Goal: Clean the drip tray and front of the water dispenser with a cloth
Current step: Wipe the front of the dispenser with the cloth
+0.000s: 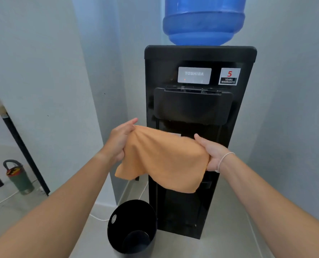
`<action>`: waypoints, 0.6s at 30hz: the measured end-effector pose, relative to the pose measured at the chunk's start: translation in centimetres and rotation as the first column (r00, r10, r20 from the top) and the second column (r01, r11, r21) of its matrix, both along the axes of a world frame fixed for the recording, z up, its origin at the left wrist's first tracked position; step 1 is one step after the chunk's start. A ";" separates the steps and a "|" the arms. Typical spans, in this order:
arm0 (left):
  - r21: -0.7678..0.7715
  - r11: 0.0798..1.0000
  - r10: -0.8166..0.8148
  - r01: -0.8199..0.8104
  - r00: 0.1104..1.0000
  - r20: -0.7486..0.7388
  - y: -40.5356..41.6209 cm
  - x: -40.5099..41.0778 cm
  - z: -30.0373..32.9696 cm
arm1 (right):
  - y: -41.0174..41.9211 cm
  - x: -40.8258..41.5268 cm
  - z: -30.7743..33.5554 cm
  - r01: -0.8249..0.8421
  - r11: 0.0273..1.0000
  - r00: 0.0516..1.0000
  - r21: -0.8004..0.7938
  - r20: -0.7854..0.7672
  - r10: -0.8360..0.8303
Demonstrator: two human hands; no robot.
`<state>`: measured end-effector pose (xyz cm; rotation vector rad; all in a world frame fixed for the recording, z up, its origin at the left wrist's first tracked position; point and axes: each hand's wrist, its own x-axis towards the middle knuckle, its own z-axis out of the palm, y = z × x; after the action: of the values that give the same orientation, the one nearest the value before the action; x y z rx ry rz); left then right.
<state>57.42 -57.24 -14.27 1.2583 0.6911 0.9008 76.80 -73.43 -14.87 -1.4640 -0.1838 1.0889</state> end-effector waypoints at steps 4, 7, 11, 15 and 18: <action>-0.086 0.993 0.081 -0.083 0.996 -0.023 0.4 -0.8 0.0 | -1.0 -0.5 0.6 -0.167 0.986 0.983 0.028 -0.073 0.169; -0.150 0.980 0.130 -0.129 0.992 0.001 0.4 -1.1 0.1 | -1.3 -1.2 0.4 -0.183 0.973 0.969 0.144 -0.141 0.203; -0.198 0.961 0.194 -0.192 0.981 -0.009 0.6 -1.8 0.7 | -1.3 -1.5 0.4 -0.218 0.953 0.954 0.210 -0.160 0.254; -0.185 0.964 0.180 -0.193 0.980 -0.087 1.1 -2.8 1.2 | -0.7 -2.5 1.5 -0.314 0.948 0.945 0.045 0.107 0.308; -0.144 0.975 0.142 -0.170 0.973 -0.183 1.4 -3.3 1.4 | -0.4 -3.1 2.8 -0.320 0.938 0.871 -0.136 0.346 0.348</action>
<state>54.14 -55.87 -12.91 1.1591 0.9918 0.8533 73.67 -73.87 -12.09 -1.7387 -0.6911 1.0936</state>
